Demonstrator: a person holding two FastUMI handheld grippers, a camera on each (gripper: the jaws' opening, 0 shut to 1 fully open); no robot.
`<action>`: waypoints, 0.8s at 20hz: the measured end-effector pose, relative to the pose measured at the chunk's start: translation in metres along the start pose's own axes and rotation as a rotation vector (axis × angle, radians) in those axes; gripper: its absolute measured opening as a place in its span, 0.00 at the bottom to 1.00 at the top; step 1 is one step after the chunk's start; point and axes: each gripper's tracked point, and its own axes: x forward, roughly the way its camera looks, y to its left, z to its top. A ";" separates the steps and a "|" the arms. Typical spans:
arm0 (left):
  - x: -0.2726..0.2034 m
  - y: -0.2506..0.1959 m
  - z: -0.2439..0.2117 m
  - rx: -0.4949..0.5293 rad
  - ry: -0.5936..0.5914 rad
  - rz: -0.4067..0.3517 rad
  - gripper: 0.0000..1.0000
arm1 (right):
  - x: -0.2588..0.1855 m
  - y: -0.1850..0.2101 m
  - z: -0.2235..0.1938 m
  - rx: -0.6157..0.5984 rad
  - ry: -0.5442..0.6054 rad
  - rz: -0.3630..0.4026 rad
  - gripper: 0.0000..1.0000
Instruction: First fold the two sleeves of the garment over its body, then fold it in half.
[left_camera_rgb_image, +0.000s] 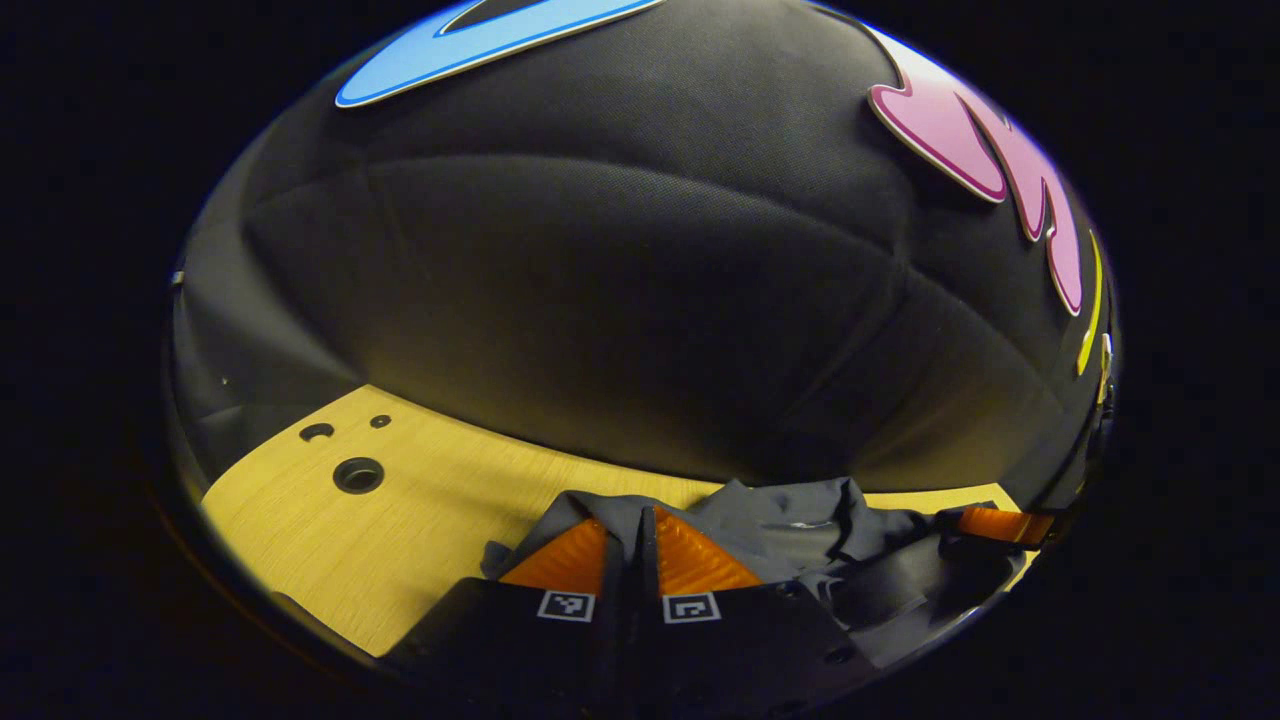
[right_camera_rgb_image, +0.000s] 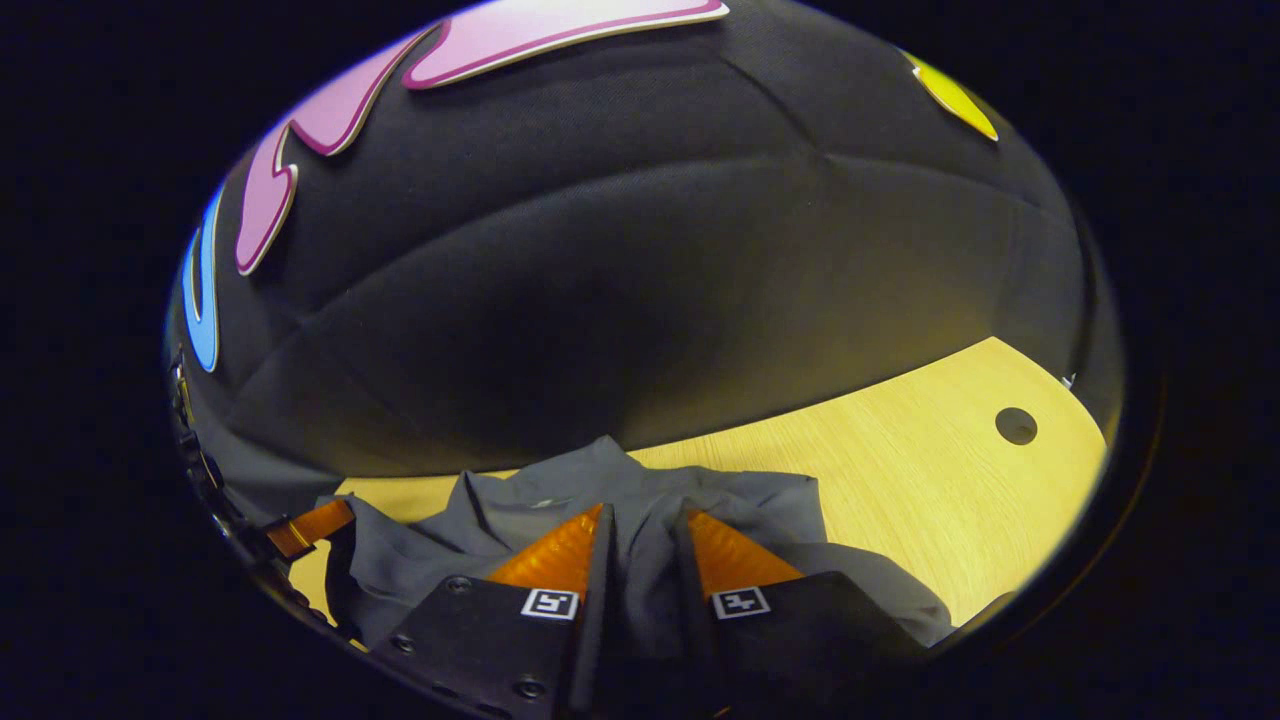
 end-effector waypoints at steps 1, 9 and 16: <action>-0.004 -0.001 0.000 -0.012 0.004 0.006 0.13 | -0.006 0.002 0.001 -0.011 0.006 0.011 0.29; -0.087 -0.014 0.048 -0.004 -0.063 -0.004 0.84 | -0.082 0.004 0.052 -0.158 -0.107 0.008 0.98; -0.216 -0.024 0.106 0.067 -0.186 0.024 0.96 | -0.196 -0.007 0.081 -0.195 -0.208 -0.052 0.98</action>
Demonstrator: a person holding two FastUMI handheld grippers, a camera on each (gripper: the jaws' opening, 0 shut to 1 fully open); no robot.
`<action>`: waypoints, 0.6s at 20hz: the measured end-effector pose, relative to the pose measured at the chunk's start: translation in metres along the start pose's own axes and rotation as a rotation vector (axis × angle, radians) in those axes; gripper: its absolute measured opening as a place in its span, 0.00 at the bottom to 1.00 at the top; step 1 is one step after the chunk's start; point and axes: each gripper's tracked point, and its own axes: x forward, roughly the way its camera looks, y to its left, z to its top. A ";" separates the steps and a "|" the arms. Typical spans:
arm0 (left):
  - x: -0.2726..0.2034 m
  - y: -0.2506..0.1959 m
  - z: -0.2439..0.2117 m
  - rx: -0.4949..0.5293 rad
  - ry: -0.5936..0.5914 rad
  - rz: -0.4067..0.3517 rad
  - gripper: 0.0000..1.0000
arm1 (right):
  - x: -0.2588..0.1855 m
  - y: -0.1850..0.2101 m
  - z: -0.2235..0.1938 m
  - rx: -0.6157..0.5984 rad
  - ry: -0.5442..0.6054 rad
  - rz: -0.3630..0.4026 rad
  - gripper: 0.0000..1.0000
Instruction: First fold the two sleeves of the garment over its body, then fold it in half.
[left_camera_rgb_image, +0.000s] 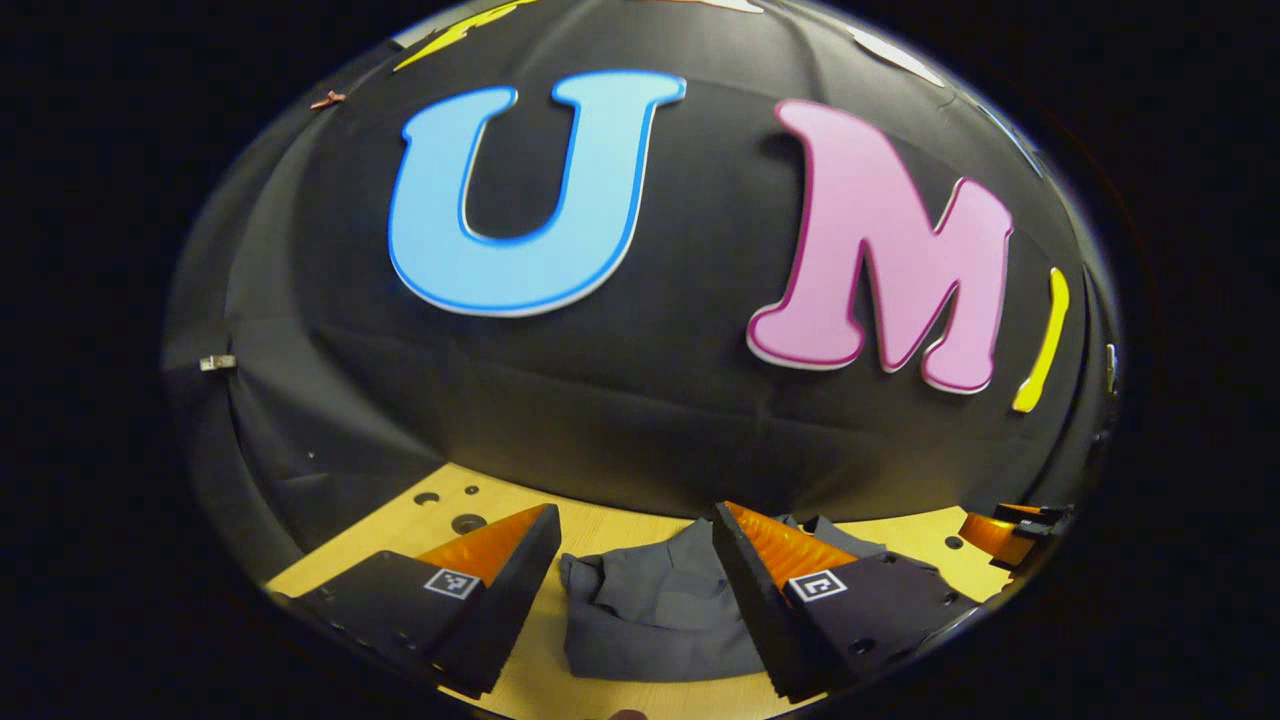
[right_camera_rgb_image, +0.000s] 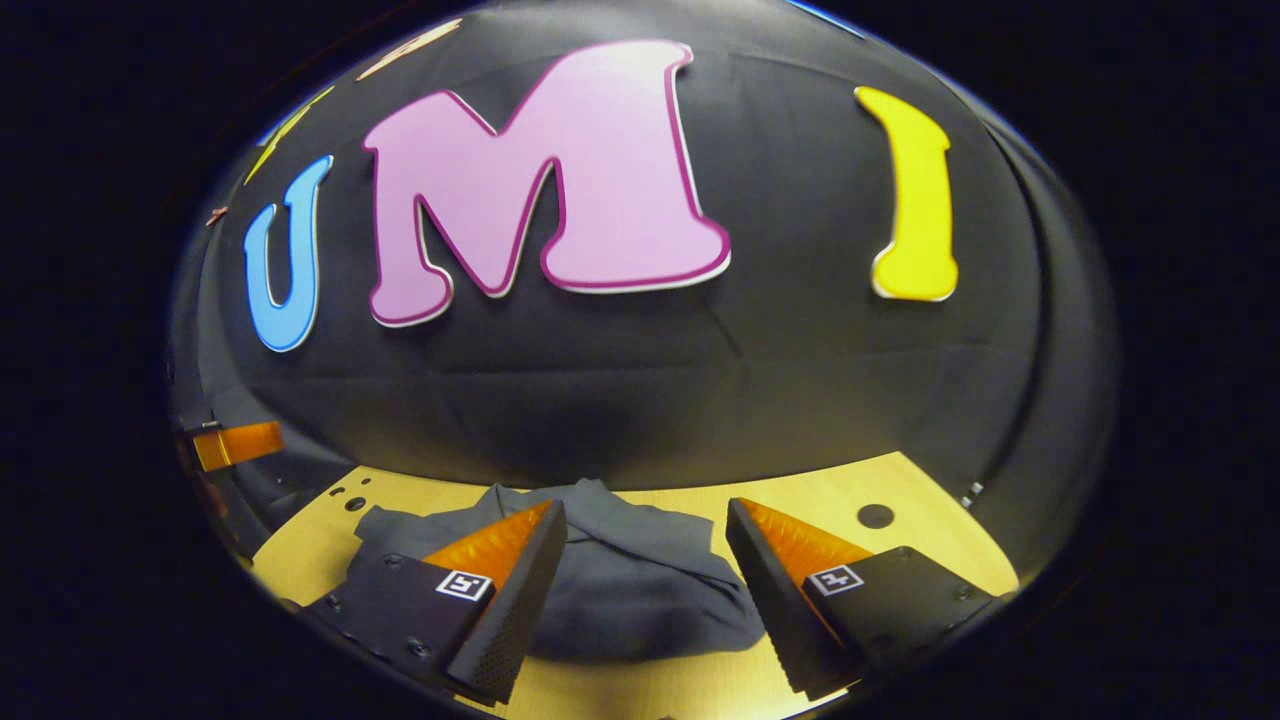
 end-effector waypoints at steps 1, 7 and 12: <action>-0.019 -0.001 0.008 0.002 -0.016 -0.005 0.96 | -0.016 -0.001 0.004 -0.006 -0.005 -0.010 0.98; -0.136 0.006 -0.002 -0.040 -0.021 -0.017 0.96 | -0.125 0.011 -0.004 -0.008 0.032 -0.030 0.98; -0.213 0.014 -0.041 -0.105 0.043 -0.066 0.96 | -0.211 0.038 -0.023 -0.030 0.026 -0.010 0.98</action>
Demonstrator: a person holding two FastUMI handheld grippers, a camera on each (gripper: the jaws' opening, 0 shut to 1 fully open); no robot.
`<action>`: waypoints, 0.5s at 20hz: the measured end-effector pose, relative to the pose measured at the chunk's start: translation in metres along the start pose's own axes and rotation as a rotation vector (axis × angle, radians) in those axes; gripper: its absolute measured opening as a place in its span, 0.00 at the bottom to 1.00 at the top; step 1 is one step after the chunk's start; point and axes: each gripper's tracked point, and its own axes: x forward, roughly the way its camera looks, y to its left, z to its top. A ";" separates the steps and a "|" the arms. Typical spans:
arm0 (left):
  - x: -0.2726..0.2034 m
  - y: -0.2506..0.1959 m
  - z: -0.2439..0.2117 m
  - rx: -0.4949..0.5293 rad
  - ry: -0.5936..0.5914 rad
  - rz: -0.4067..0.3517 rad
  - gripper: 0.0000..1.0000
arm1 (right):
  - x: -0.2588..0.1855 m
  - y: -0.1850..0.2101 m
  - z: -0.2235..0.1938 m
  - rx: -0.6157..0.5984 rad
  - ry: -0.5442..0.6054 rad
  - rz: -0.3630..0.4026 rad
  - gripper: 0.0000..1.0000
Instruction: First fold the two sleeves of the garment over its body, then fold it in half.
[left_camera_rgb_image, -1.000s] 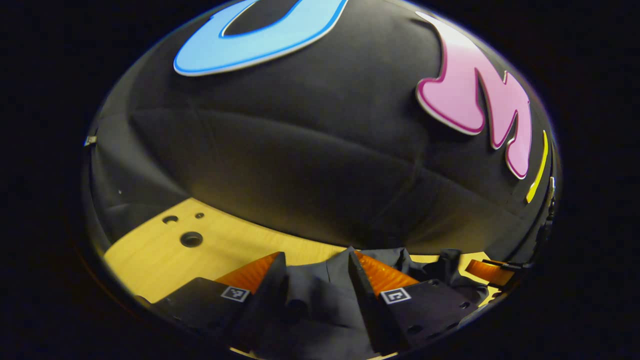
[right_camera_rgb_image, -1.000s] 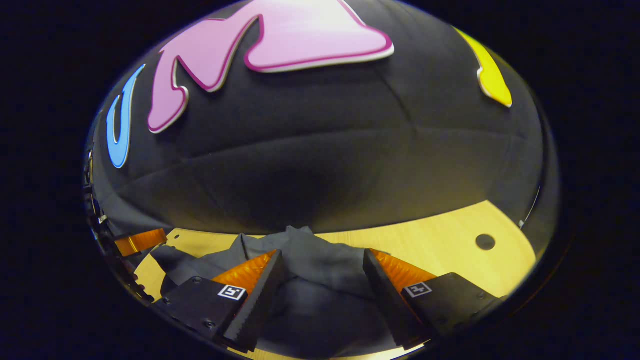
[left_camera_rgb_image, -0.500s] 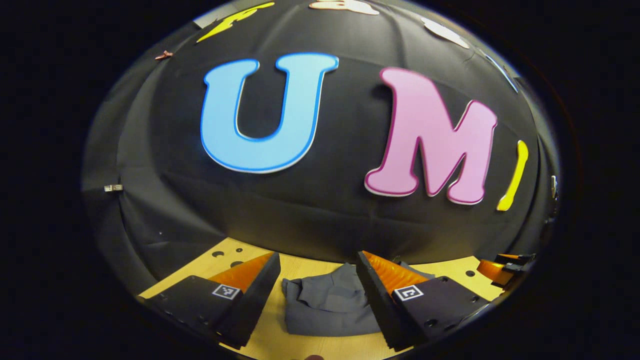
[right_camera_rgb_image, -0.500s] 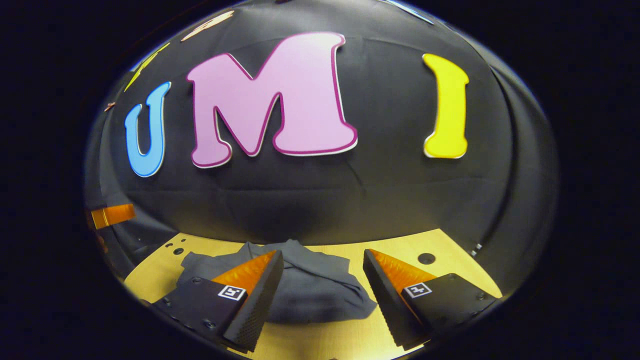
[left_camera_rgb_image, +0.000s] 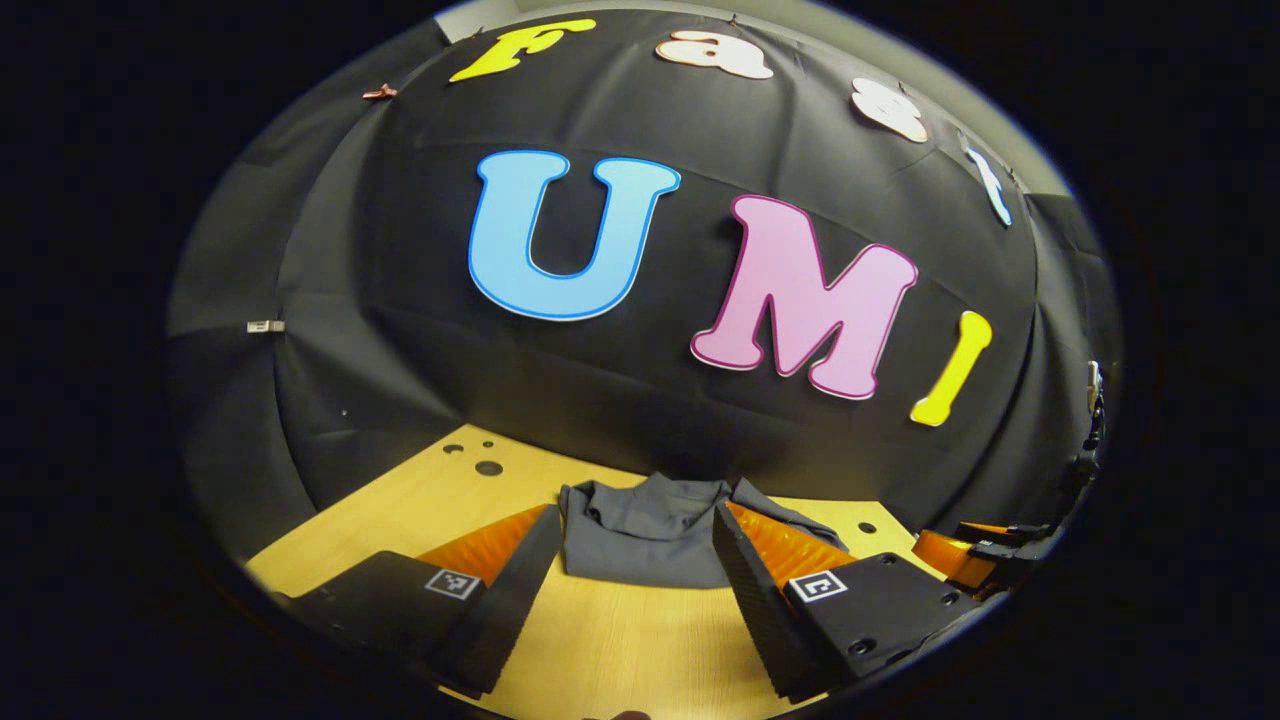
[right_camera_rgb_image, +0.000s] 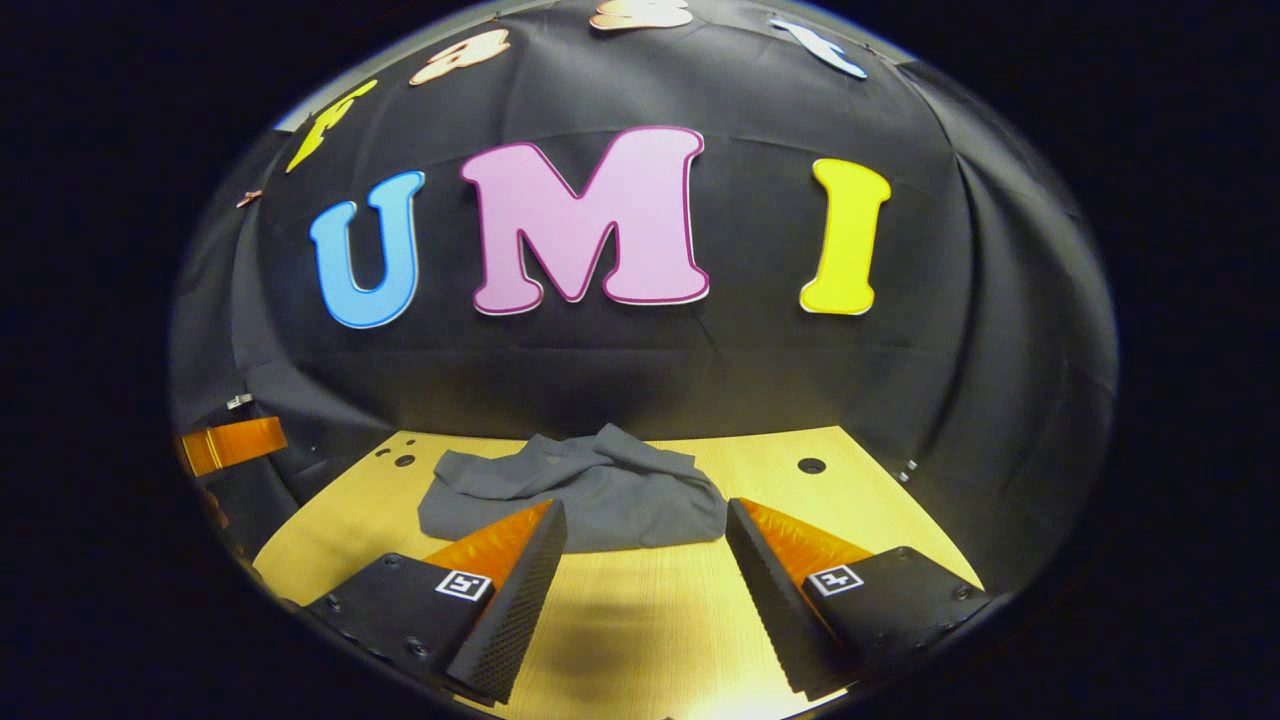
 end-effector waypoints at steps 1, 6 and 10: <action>-0.012 0.006 -0.011 0.003 0.018 0.007 0.96 | -0.015 0.012 -0.006 0.003 -0.002 0.013 0.98; -0.064 0.023 -0.059 0.091 0.043 0.078 0.96 | -0.067 0.044 -0.056 -0.028 0.101 0.051 0.98; -0.087 0.010 -0.092 0.100 0.103 0.025 0.96 | -0.094 0.058 -0.065 -0.053 0.103 0.053 0.98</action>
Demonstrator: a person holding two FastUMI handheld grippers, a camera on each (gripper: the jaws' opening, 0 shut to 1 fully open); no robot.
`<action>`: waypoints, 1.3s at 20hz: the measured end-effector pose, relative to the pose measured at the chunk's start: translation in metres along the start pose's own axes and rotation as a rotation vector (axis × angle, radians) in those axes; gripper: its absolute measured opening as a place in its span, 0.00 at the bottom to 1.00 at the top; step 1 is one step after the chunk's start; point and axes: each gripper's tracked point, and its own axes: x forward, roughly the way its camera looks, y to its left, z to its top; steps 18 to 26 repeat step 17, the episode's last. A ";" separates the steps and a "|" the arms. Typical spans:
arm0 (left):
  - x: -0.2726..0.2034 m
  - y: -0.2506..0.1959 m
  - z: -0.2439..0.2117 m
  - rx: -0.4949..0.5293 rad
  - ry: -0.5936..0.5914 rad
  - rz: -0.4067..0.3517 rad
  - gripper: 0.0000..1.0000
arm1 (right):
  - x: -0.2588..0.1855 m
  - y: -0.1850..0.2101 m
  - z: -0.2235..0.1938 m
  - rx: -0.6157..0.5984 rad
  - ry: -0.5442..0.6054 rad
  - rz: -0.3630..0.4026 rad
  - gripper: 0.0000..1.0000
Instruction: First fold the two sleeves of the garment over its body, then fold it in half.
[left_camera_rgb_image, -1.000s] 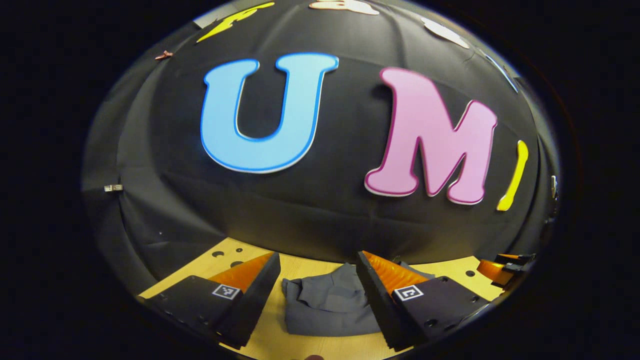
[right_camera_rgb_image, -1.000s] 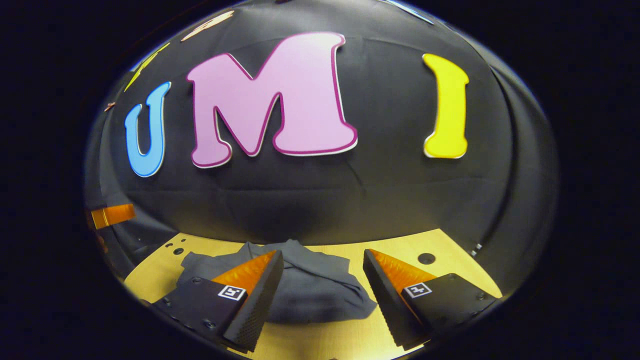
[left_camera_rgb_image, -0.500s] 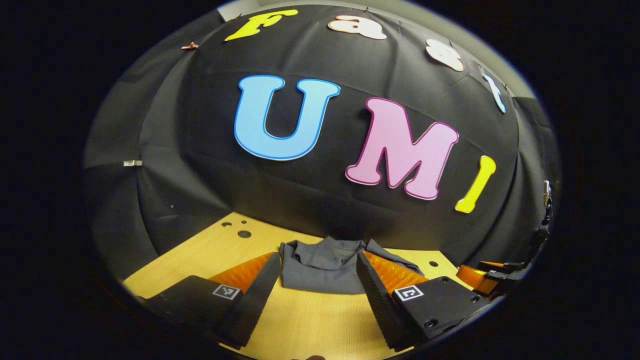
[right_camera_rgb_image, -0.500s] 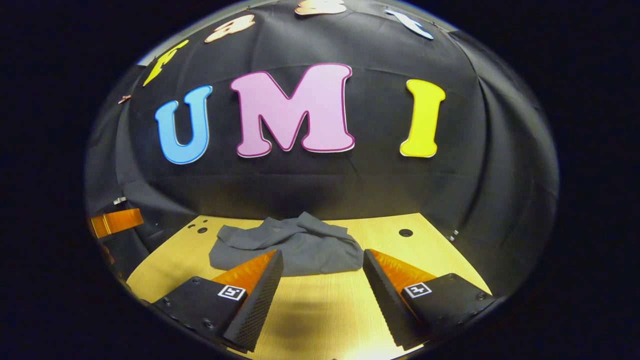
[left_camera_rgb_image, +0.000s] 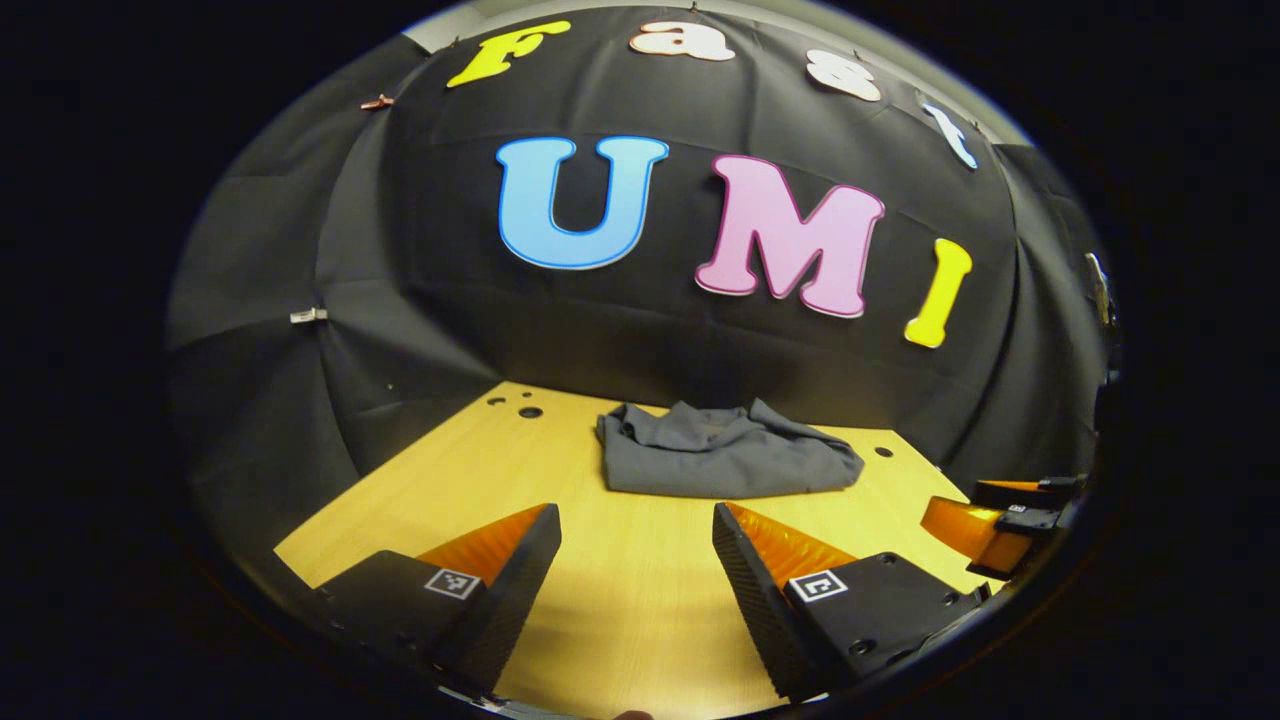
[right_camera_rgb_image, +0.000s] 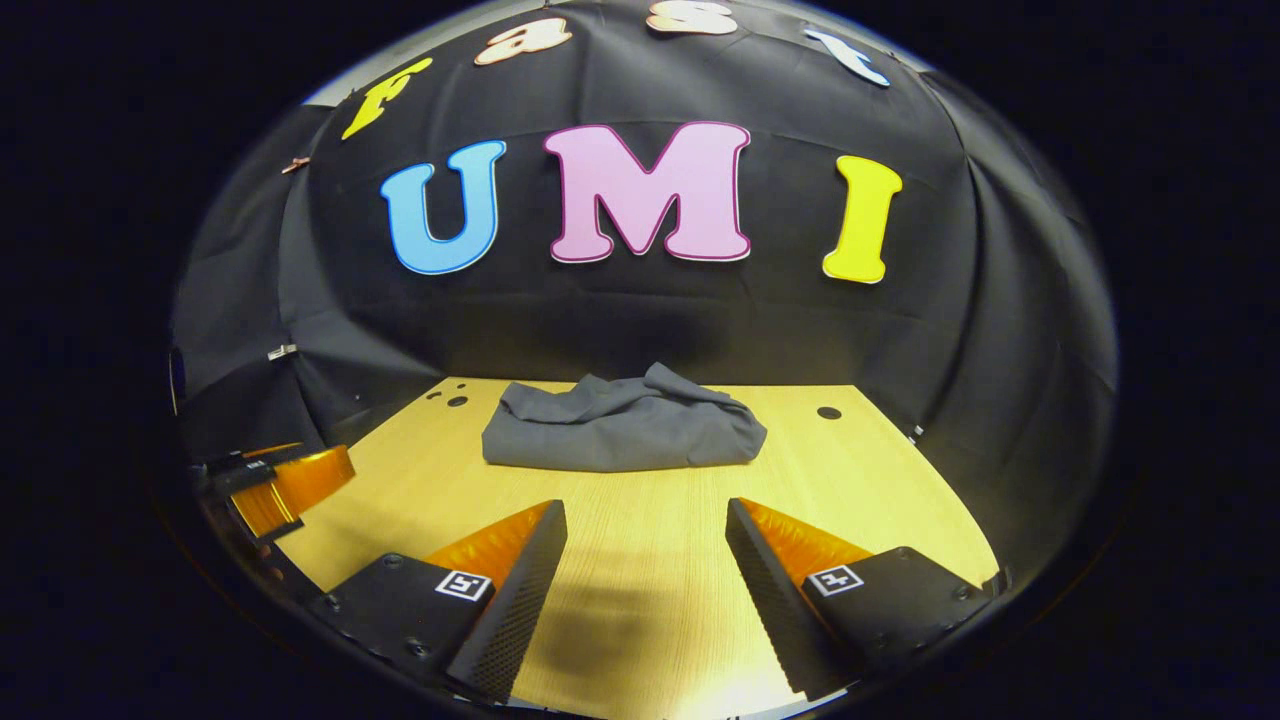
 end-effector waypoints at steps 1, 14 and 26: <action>-0.004 -0.005 -0.005 0.006 0.020 -0.027 0.96 | -0.005 0.004 -0.004 0.008 0.005 0.000 0.98; -0.011 -0.031 -0.021 0.100 0.093 -0.140 0.96 | -0.031 0.005 -0.024 0.029 0.053 -0.007 0.98; -0.009 -0.029 -0.022 0.099 0.093 -0.137 0.96 | -0.032 0.001 -0.029 0.060 0.065 -0.019 0.98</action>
